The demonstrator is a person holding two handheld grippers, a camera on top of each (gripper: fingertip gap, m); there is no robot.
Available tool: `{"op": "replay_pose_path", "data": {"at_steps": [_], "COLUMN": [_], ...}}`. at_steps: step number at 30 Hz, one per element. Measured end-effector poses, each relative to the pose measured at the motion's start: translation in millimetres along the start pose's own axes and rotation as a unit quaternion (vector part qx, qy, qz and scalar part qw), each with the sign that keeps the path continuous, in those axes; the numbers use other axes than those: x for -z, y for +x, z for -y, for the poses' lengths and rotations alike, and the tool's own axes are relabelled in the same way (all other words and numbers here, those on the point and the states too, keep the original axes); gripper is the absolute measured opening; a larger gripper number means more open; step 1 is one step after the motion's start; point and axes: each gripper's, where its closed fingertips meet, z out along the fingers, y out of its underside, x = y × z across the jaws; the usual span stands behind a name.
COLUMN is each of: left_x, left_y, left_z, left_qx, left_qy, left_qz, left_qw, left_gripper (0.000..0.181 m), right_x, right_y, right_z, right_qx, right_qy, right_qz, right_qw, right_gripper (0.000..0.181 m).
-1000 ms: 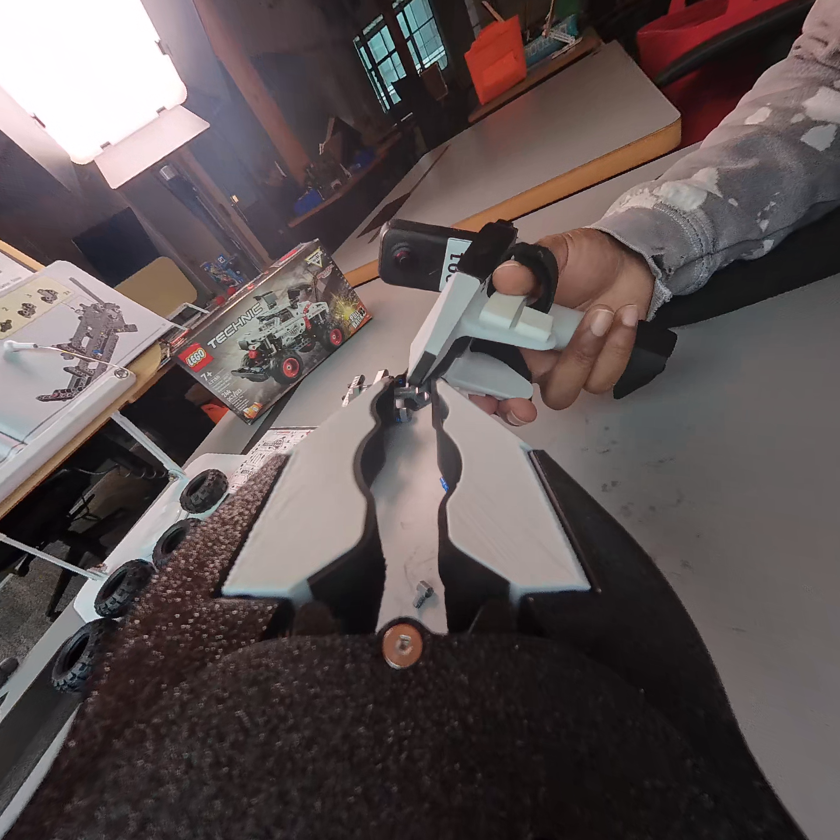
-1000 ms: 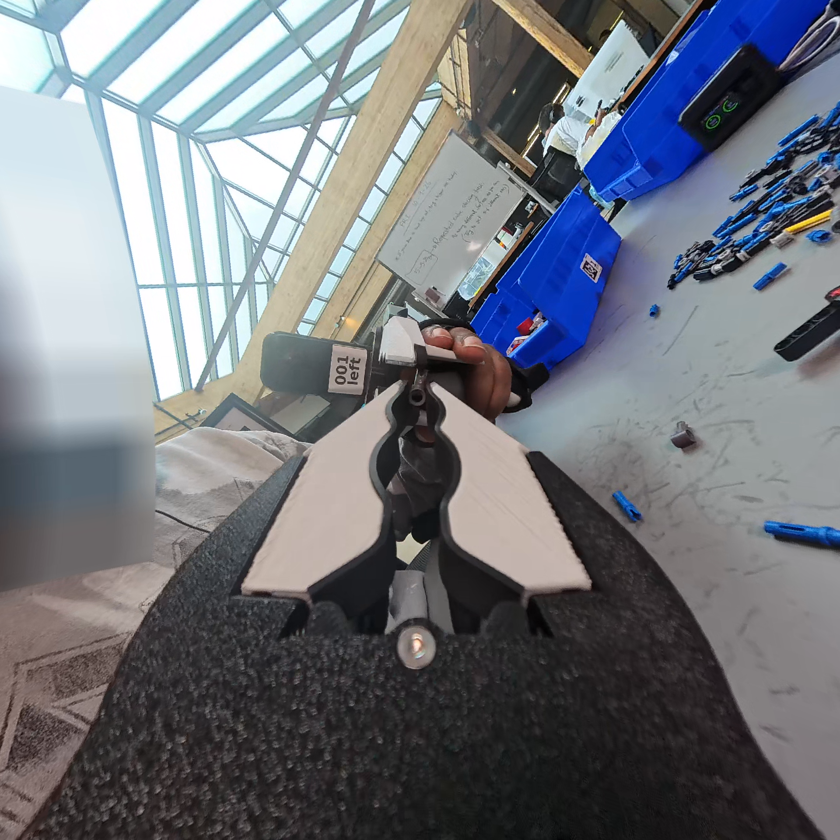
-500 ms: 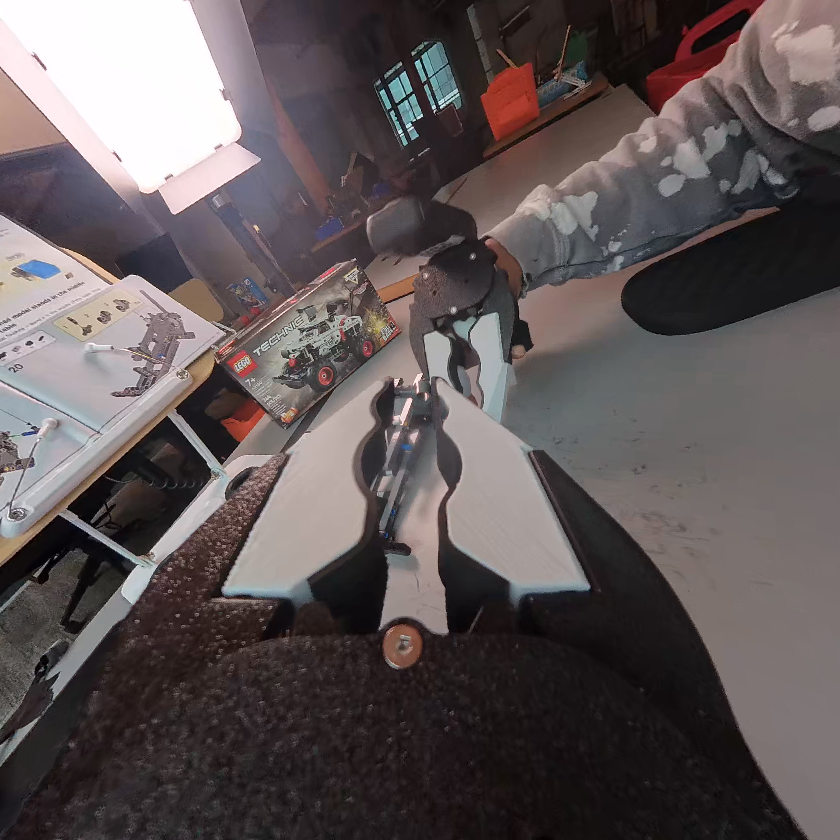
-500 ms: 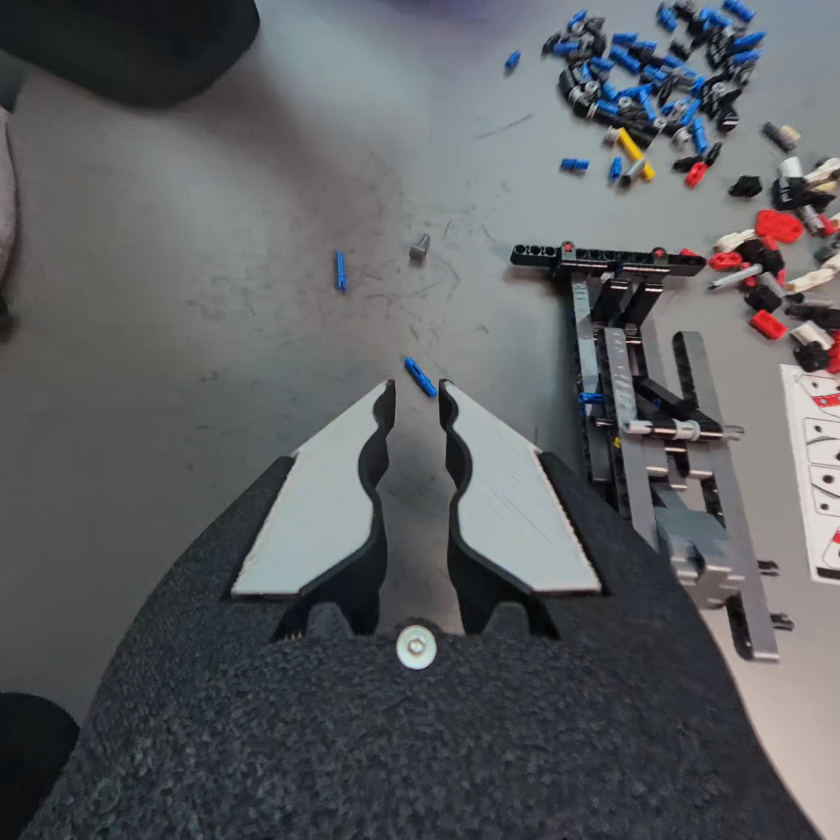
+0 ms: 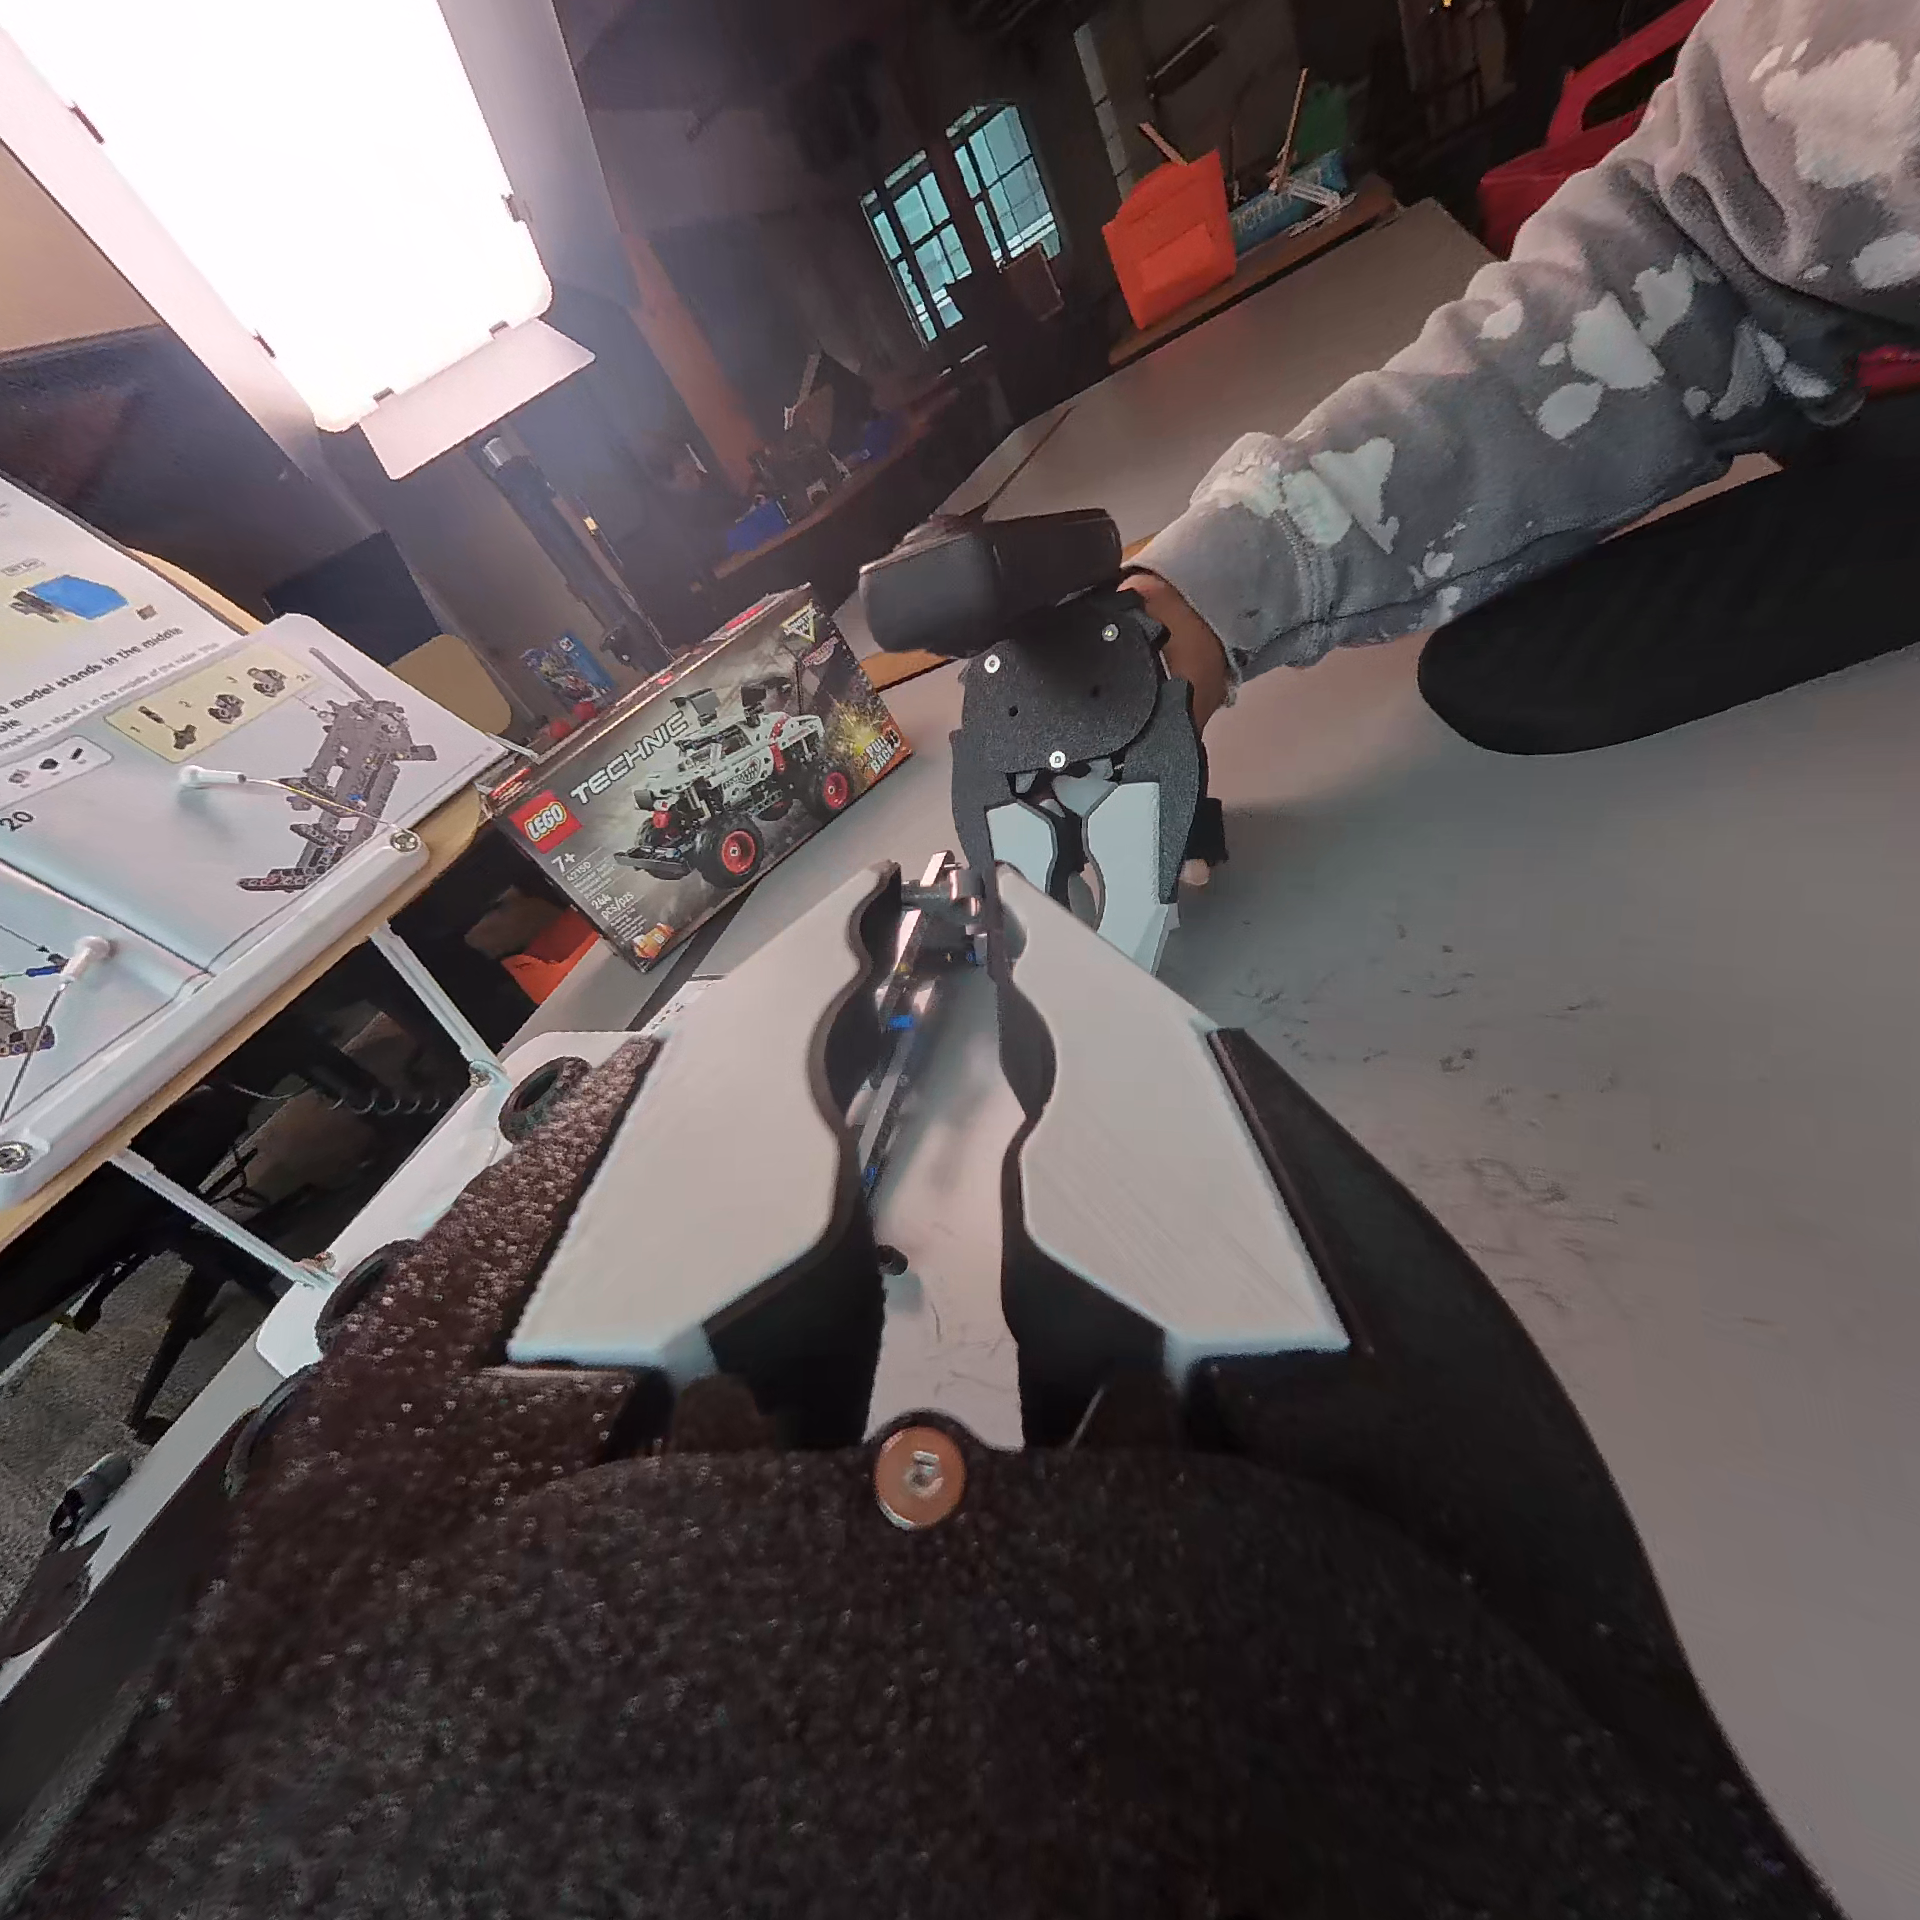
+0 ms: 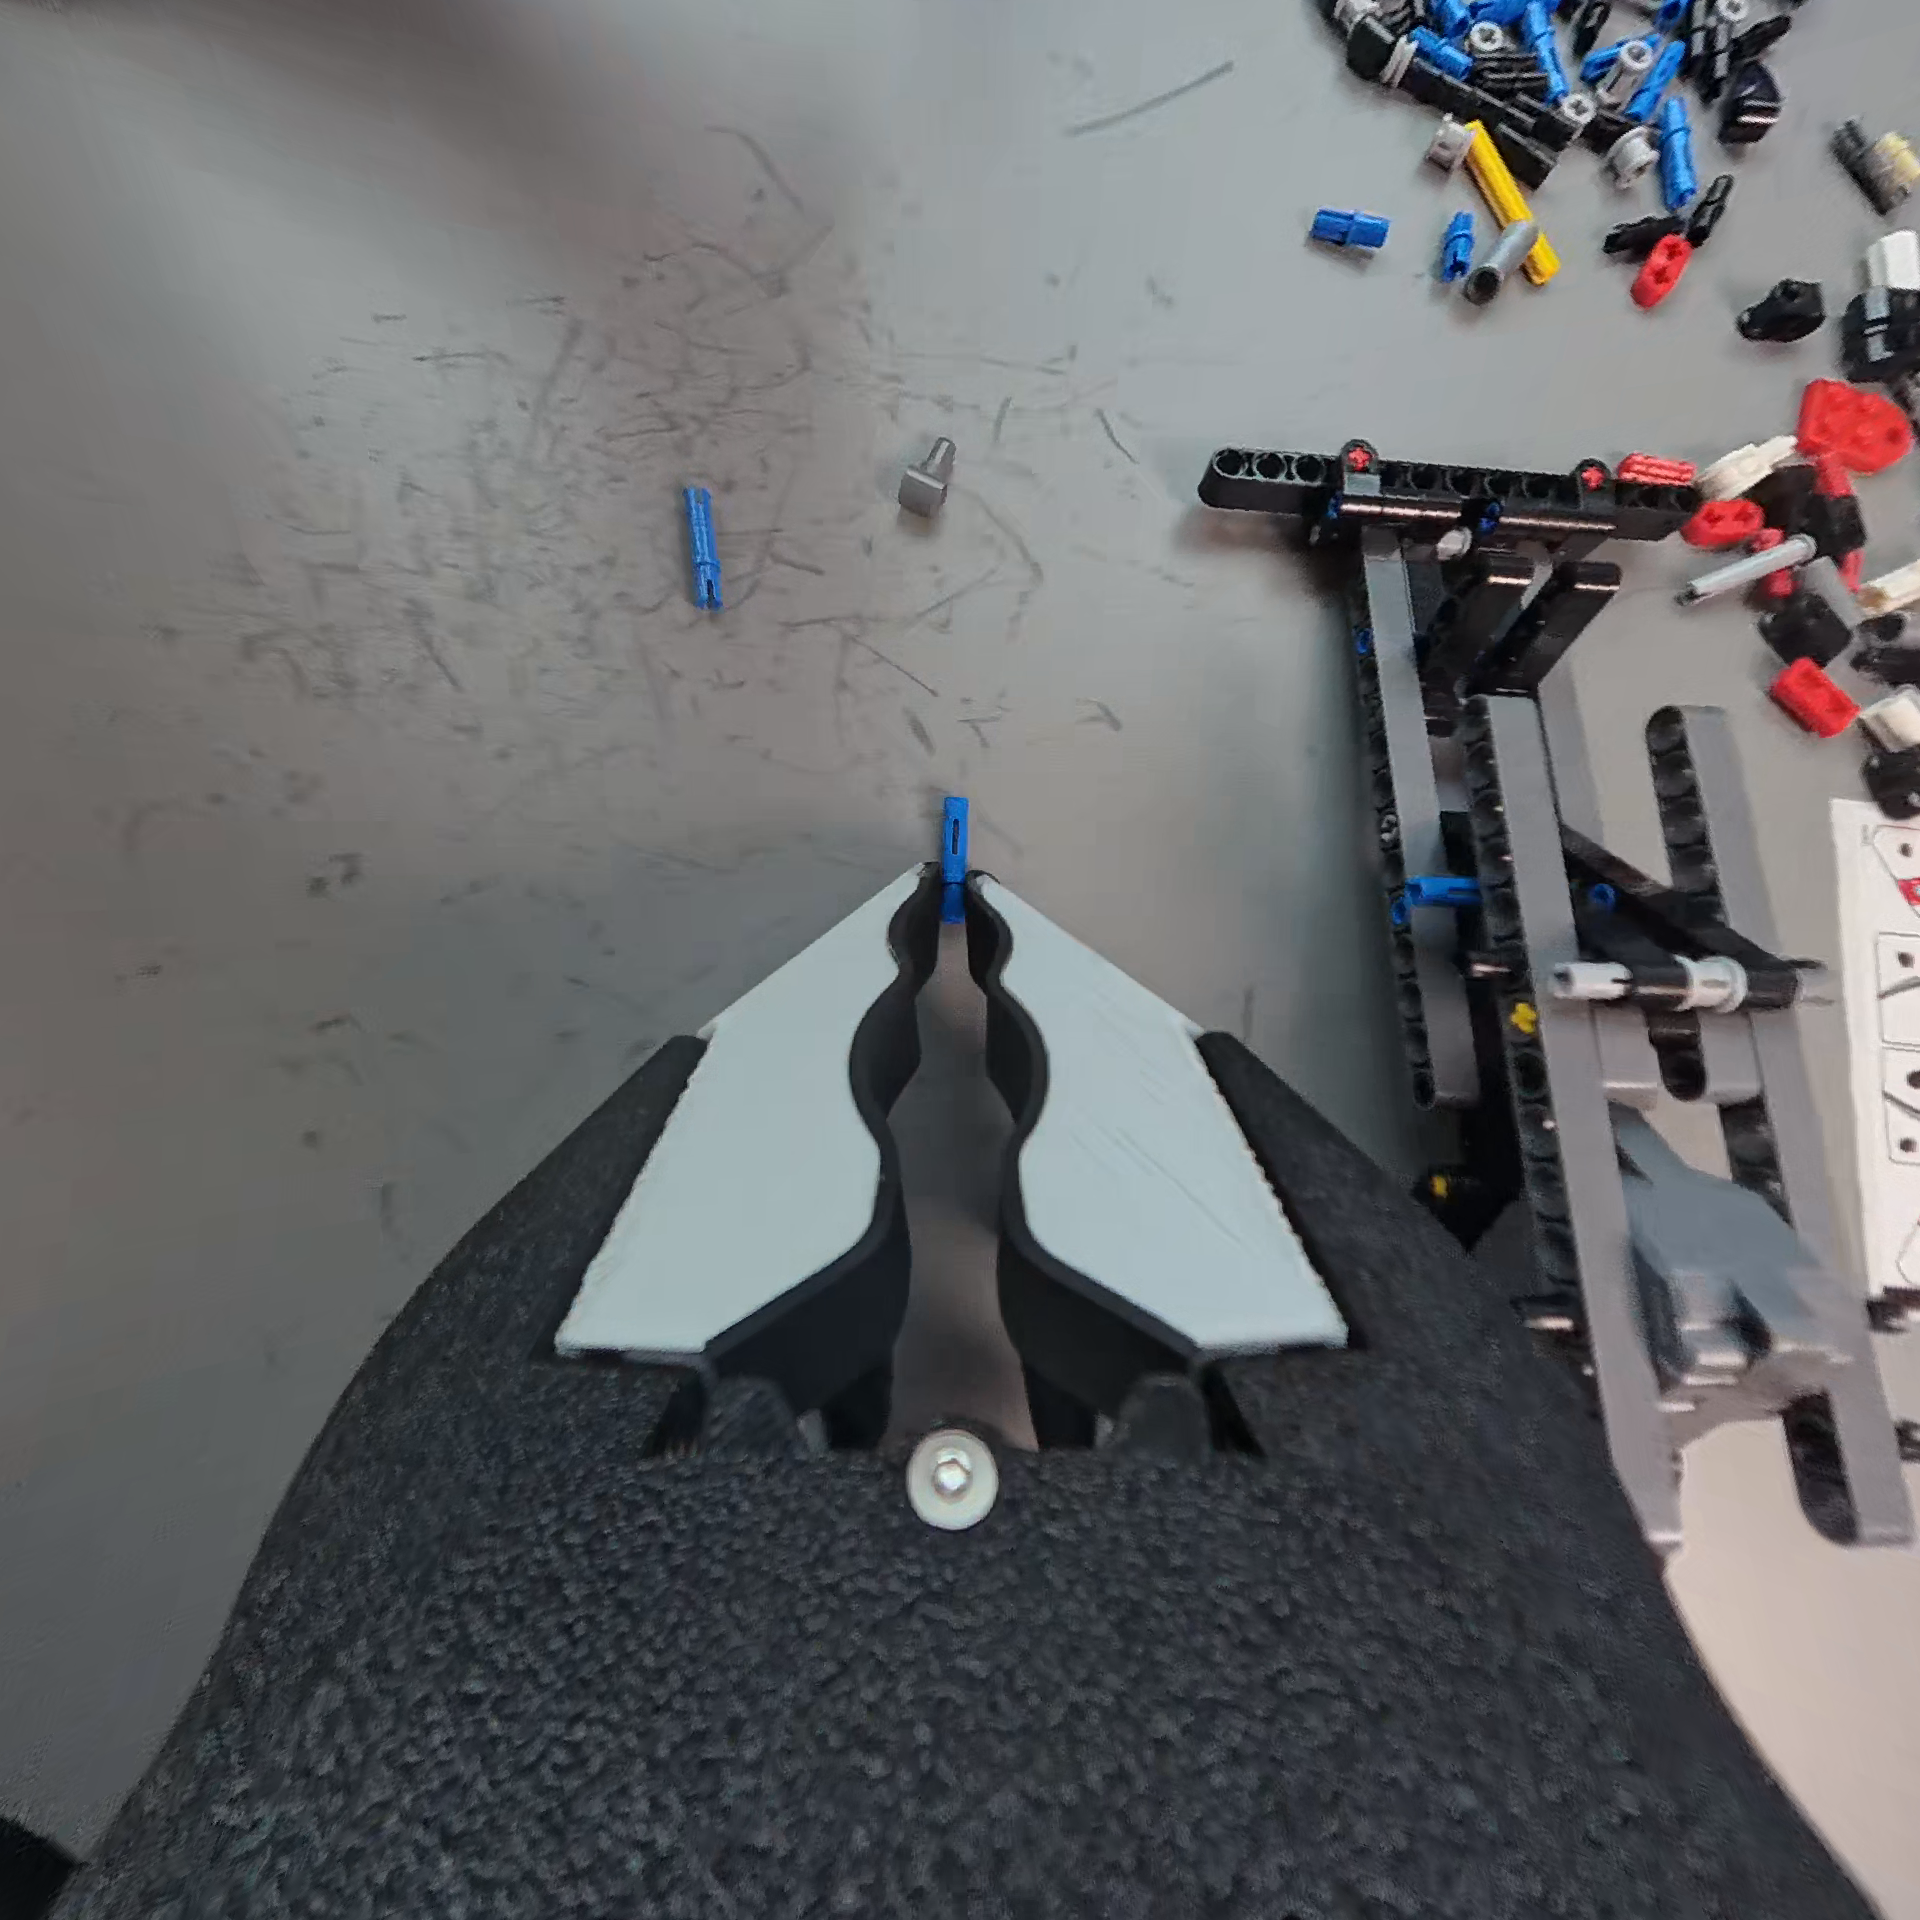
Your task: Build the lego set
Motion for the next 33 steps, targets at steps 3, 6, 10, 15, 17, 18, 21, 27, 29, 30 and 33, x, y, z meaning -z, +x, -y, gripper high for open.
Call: {"op": "replay_pose_path", "data": {"at_steps": [3,6,10,15,17,18,21,27,29,30,33], "left_x": [-3.2,-6.4,-9.3,-10.7,-11.4,-11.5,-10.9,-9.0,-9.5,-9.7,-10.6], "left_y": [4.8,12.7,22.4,34.3,37.6,39.1,43.7,58.0,60.0,60.7,62.2], "left_z": [-0.7,0.7,2.6,3.5,-0.5,-3.9,-15.8,-27.3,-29.6,-31.0,-33.5], "left_qx": [-0.003,-0.012,-0.022,-0.028,-0.034,-0.040,-0.037,-0.016,-0.009,-0.003,0.010], "left_qy": [-0.003,-0.004,-0.004,-0.004,-0.011,-0.017,-0.034,-0.049,-0.051,-0.051,-0.052], "left_qz": [-0.004,-0.013,-0.027,-0.054,-0.064,-0.070,-0.095,-0.136,-0.140,-0.142,-0.147], "left_qw": [1.000,1.000,0.999,0.998,0.997,0.997,0.994,0.989,0.989,0.989,0.988], "left_gripper": [0.017,0.017,0.017,0.018,0.018,0.018,0.018,0.017,0.018,0.018,0.018], "right_x": [2.3,10.8,46.5,71.4,67.3,63.9,56.5,49.5,49.5,49.4,47.5], "right_y": [-4.9,-14.7,-27.7,-39.9,-45.1,-46.8,-56.3,-66.3,-68.6,-69.5,-71.5], "right_z": [-0.8,6.1,28.6,51.4,55.2,55.5,58.7,69.0,68.7,68.3,66.7], "right_qx": [-0.029,-0.079,-0.125,-0.154,-0.166,-0.168,-0.170,-0.208,-0.209,-0.208,-0.210], "right_qy": [0.005,0.048,0.138,0.214,0.230,0.232,0.237,0.251,0.251,0.251,0.249], "right_qz": [-0.029,-0.026,0.012,0.054,0.076,0.084,0.122,0.177,0.184,0.185,0.189], "right_qw": [0.999,0.995,0.983,0.963,0.956,0.954,0.949,0.929,0.927,0.927,0.926], "right_gripper": [0.004,0.004,0.004,0.004,0.004,0.004,0.004,0.004,0.004,0.004,0.004]}}
